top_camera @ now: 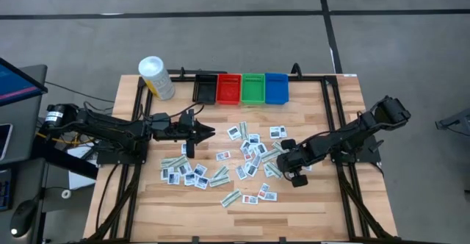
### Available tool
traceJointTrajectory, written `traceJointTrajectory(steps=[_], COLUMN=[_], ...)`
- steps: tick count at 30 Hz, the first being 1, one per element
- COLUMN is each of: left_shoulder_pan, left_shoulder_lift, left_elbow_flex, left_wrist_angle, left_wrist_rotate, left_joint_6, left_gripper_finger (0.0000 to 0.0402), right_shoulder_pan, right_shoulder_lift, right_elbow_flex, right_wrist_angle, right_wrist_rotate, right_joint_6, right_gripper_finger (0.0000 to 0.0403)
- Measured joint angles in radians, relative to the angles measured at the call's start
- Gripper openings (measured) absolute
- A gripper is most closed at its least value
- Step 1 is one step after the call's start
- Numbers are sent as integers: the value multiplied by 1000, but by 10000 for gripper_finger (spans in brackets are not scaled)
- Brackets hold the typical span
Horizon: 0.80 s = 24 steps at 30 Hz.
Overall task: Pick & Place First Aid Supplies
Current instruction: Put the bandage pack into the blue bin
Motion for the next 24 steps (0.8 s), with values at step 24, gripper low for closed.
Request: traceJointTrajectory(steps=[24], left_shoulder_pan=[0], left_shoulder_lift=[-2], left_elbow_flex=[0], left_wrist_angle=[1], left_wrist_rotate=[10], left_joint_6=[0], left_gripper_finger=[76], right_shoulder_pan=[-85], right_shoulder_lift=[-30], right_elbow_flex=[161], right_wrist_angle=[-208], right_wrist_rotate=[382], right_joint_6=[-51], right_gripper_finger=[1])
